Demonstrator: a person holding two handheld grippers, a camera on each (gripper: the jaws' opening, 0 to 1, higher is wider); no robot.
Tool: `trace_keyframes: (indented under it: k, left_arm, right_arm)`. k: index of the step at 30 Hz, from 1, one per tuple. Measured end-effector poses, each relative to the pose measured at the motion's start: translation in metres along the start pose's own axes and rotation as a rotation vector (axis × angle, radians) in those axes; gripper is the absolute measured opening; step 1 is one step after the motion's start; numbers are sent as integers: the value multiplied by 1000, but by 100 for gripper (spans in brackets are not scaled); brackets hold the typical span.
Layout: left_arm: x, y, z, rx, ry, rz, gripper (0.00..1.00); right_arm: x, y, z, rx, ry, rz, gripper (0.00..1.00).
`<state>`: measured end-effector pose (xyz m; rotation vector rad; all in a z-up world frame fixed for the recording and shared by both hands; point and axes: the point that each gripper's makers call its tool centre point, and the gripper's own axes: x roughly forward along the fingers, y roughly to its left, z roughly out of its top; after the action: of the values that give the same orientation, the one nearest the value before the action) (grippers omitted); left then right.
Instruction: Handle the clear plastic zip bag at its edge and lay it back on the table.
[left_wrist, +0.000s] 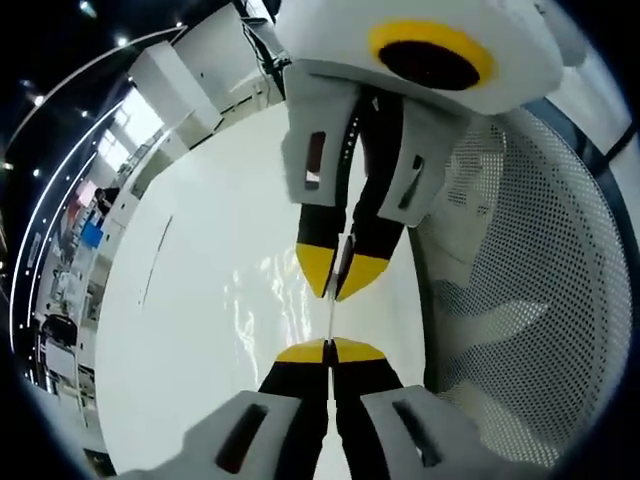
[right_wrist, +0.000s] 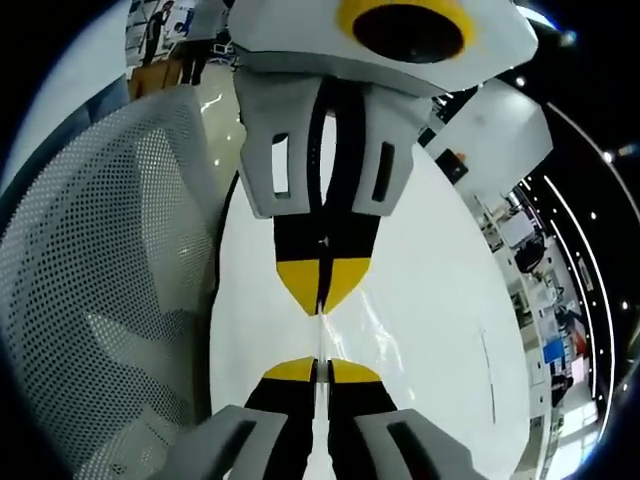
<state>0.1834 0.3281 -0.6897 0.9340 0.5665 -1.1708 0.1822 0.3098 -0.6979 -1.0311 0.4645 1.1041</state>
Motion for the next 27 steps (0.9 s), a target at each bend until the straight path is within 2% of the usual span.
trace_keyframes:
  k: [27]
  left_arm:
    - [-7,5,-20,-86,39,35,0]
  right_arm:
    - [-2,0,-13,8,15,14,0]
